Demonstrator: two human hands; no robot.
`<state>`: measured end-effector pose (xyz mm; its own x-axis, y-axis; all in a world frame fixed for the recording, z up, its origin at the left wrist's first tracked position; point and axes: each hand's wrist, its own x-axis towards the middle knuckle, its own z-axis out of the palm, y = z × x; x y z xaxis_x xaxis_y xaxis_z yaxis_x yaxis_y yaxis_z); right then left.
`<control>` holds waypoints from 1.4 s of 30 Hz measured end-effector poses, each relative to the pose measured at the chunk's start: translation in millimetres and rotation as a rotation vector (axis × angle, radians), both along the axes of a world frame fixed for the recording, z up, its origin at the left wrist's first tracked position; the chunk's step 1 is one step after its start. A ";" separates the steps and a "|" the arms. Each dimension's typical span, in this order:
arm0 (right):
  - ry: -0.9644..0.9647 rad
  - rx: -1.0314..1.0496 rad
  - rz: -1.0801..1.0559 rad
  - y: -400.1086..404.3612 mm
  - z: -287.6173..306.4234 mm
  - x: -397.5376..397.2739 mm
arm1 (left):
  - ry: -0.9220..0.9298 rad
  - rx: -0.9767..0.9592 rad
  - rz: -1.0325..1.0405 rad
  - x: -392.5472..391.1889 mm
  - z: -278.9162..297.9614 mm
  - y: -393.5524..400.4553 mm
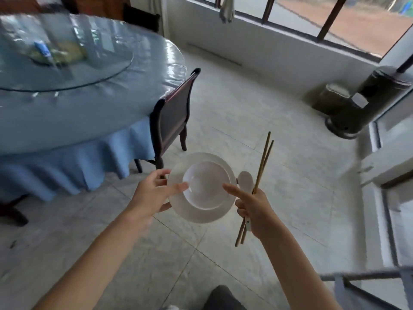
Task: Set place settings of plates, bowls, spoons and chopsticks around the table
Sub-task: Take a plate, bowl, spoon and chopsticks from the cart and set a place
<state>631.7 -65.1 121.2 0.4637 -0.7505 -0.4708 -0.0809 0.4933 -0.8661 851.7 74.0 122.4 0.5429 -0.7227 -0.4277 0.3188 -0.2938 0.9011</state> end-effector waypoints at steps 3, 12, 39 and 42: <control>0.004 -0.029 0.074 -17.6 -1.2 51.2 | -0.001 0.001 0.065 41.4 -3.1 -5.1; -0.003 -0.050 0.229 -119.6 -25.6 212.1 | 0.017 -0.013 0.250 168.6 -19.3 -75.6; 0.388 -0.004 0.554 -432.2 -79.7 689.5 | 0.196 0.140 0.657 548.3 -103.2 -353.3; 0.459 0.006 0.605 -458.8 -102.4 727.4 | 0.249 0.165 0.683 575.2 -123.3 -373.6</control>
